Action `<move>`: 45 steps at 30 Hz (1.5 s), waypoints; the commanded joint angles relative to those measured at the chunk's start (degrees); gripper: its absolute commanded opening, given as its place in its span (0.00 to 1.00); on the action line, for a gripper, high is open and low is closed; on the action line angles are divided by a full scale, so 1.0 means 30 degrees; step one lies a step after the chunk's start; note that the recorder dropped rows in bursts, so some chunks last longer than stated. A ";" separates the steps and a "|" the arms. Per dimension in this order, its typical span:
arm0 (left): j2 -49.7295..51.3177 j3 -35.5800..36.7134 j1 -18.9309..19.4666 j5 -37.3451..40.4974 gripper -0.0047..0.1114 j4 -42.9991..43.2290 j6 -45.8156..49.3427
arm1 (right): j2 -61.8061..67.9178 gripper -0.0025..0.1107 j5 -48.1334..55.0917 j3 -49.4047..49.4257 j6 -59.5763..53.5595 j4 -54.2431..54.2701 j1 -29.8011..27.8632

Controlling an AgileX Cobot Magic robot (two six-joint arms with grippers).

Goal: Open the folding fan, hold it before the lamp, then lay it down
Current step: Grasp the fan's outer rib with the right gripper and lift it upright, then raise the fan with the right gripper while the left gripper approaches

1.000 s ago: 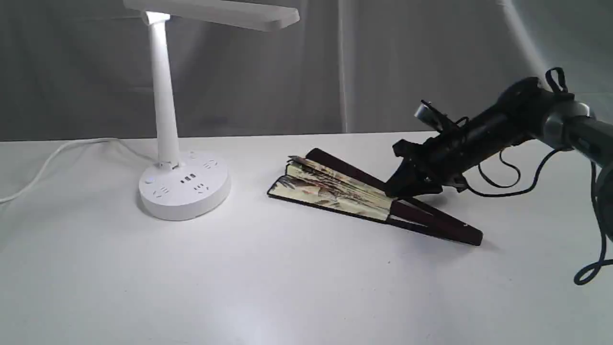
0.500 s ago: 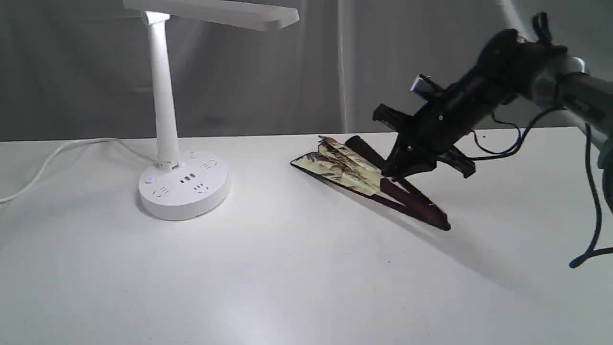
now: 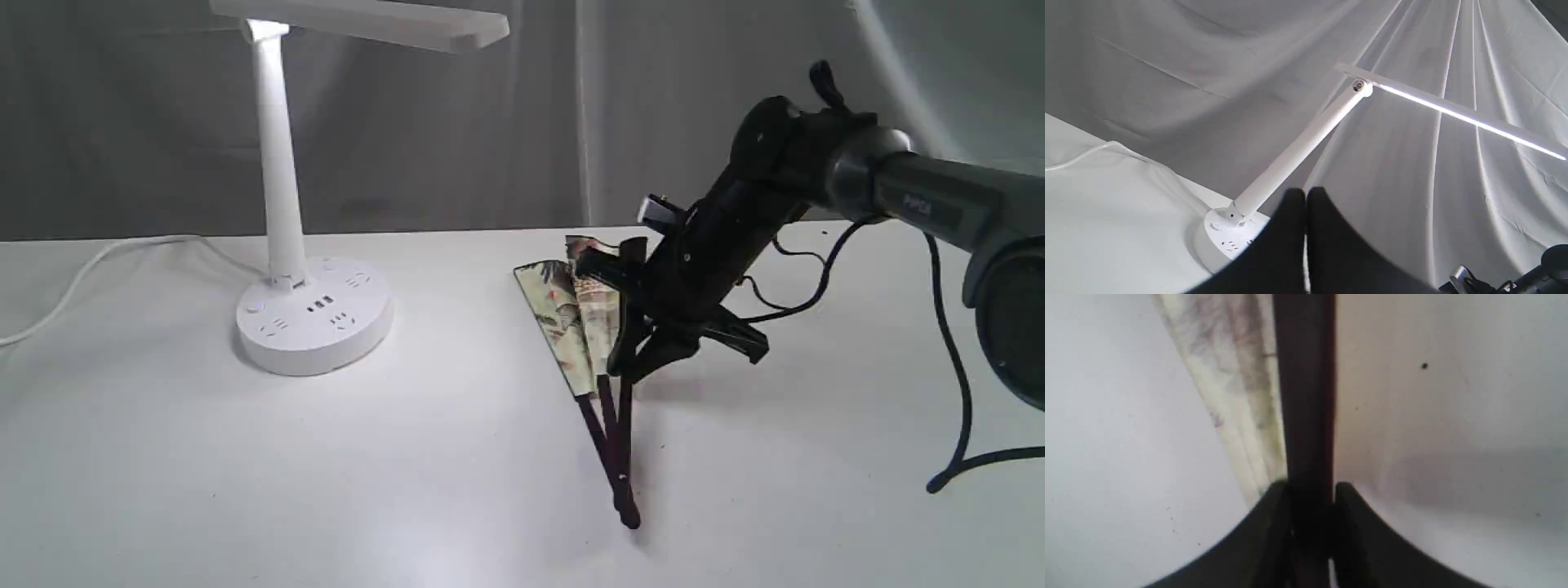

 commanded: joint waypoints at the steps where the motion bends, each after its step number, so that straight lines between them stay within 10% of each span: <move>1: -0.0086 0.0077 0.0020 -0.0279 0.04 -0.0096 -0.0137 | -0.0154 0.46 0.0137 0.0113 0.0256 -0.0278 -0.0074; 7: -0.0086 0.0077 0.0020 -0.1294 0.04 -0.0096 -0.1846 | -0.0118 0.69 0.0137 0.0113 0.0013 -0.0471 -0.0117; 14: 0.1231 -0.0867 0.0020 0.0893 0.04 0.0343 -0.1414 | -0.0118 0.69 -0.1918 0.0113 -0.0471 -0.0273 -0.0195; 34: 1.7571 -1.3937 0.0020 0.3907 0.04 0.2758 0.1811 | 0.3063 0.61 -0.4194 0.0113 -0.5698 0.6534 -0.1449; 45: 2.0413 -1.5538 0.0020 0.3861 0.04 0.2758 0.1962 | 0.3274 0.20 -0.4975 0.0113 -0.6542 0.4385 -0.1273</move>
